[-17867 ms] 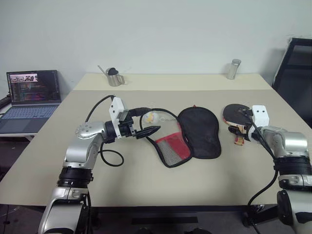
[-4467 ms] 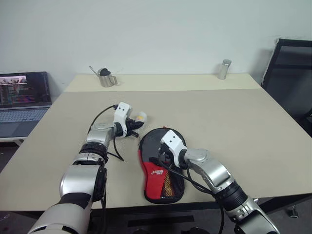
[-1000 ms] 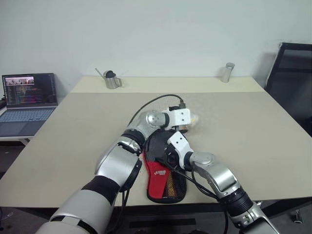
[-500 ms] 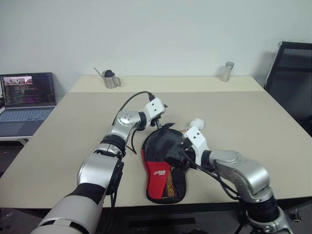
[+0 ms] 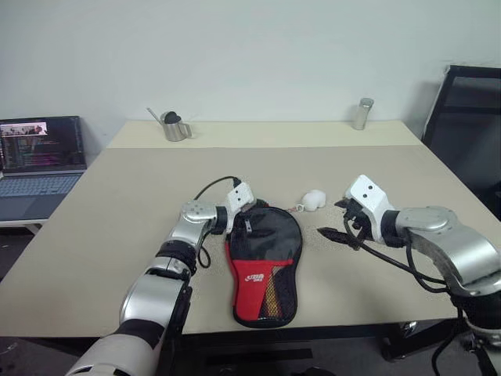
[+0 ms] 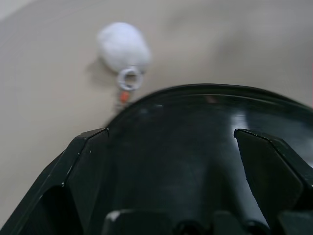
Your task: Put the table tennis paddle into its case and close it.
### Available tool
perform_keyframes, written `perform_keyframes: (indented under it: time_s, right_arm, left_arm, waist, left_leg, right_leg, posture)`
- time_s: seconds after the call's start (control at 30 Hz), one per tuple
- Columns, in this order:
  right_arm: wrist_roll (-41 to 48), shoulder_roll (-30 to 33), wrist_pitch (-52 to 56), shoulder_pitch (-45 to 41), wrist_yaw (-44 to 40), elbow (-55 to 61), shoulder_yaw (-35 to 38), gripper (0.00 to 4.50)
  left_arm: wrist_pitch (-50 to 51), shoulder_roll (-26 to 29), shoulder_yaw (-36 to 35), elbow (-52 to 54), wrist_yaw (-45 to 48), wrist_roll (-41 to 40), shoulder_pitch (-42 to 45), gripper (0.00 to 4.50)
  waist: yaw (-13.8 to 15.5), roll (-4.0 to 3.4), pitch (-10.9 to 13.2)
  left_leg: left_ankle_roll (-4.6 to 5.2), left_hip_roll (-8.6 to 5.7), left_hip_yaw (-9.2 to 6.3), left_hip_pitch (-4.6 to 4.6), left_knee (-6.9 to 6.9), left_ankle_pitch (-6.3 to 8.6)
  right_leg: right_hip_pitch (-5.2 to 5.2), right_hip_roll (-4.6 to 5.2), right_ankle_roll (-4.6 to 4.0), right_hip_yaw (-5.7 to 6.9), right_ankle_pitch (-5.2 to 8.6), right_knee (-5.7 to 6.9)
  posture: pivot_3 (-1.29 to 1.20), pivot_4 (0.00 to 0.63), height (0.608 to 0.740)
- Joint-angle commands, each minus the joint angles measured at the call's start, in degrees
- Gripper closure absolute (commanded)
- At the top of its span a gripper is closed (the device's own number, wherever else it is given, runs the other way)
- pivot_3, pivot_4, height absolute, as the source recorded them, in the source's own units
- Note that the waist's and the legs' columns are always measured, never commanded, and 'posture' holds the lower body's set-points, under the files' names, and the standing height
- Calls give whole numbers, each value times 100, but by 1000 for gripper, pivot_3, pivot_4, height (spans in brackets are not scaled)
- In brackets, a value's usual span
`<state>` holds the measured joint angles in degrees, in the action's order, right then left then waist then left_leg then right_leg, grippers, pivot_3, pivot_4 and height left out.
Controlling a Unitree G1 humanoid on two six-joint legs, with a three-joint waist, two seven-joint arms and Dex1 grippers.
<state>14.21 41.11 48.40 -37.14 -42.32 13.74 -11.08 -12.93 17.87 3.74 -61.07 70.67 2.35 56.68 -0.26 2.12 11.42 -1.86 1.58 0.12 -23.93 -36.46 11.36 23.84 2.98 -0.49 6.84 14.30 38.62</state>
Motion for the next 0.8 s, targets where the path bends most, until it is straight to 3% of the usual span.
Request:
perform_keyframes:
  time_s: [0.03, 0.23, 0.47, 0.8]
  right_arm:
    - [-434, -168, -883, -468, -80, -865, -219, 0]
    - [-946, -911, -1859, -1058, 278, -2659, -267, 0]
    - [-729, -2041, -2394, -1719, 1345, -4603, 654, 0]
    - [-998, -2642, -3416, -2402, 2103, -6733, 1072, 0]
  left_arm:
    - [183, 135, 48, 388, 294, -142, -34, 32]
    - [341, 178, 42, 612, 211, -161, -206, 32]
    - [445, 293, 66, 914, 193, -155, -423, 32]
    - [557, 357, 167, 1268, 202, -144, -593, 32]
  waist:
    - [4, 0, 0]
    - [15, 1, 0]
    - [14, -3, 2]
    - [12, -4, 3]
  left_leg:
    - [0, 1, 0, 2, -2, 0]
    - [0, 3, 5, -1, 0, 0]
    - [0, 8, 12, -6, -1, -1]
    - [0, 8, 18, -4, 2, -1]
  right_leg:
    - [0, -6, 0, 0, 0, 2]
    - [2, -14, -1, -6, 0, 2]
    - [19, 3, -2, -15, -2, 26]
    - [20, 4, -3, -25, -2, 30]
  posture:
    - [0, 150, 740]
    - [0, 150, 740]
    - [0, 150, 740]
    - [0, 150, 740]
